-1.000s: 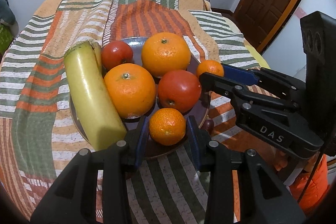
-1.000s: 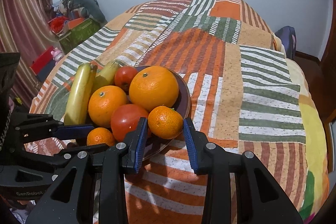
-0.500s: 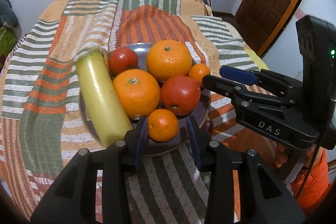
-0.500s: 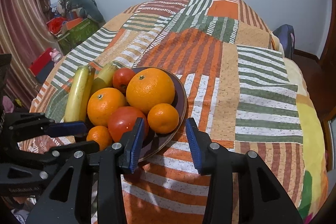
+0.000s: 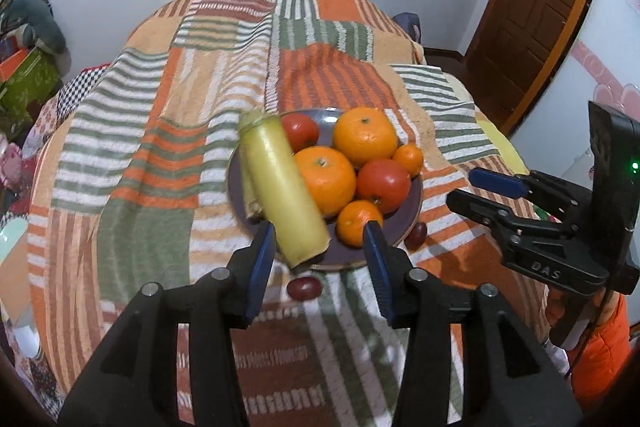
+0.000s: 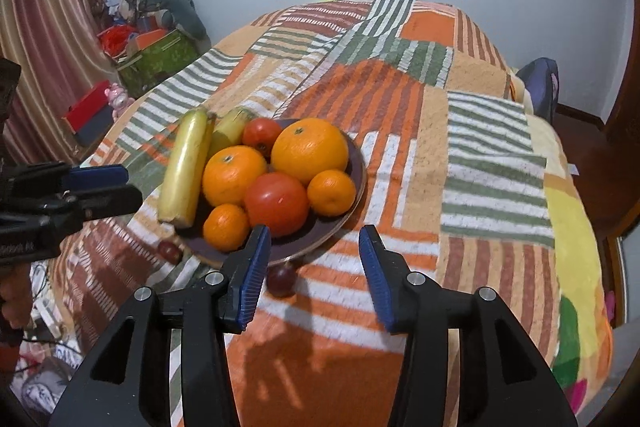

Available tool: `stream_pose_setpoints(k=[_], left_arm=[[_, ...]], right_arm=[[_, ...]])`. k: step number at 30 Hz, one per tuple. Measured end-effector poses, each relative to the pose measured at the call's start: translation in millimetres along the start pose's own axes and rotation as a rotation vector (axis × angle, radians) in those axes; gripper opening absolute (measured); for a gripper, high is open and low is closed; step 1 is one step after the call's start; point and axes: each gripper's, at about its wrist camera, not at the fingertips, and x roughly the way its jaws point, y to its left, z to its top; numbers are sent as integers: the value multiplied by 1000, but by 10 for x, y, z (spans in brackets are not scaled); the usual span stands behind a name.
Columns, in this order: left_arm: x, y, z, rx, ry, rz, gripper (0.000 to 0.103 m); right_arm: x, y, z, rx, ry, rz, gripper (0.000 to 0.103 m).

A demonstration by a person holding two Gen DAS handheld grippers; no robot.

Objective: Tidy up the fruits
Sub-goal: 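Grasp a dark red date with left tool while right tool grasps another date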

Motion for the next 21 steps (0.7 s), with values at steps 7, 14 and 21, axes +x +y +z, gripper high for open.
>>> stream_pose_setpoints(k=[7,14,21], left_arm=[[92,77,-244,-18,71,0,45],[296,76,-403,-15,137,1,45],[533,94,-404,-30,172,-10,45]], right_arm=[[43,148,-178,0,38,42,43],[228,209,-245,5,87,61,43],[377,201,-243,3,102,53,38]])
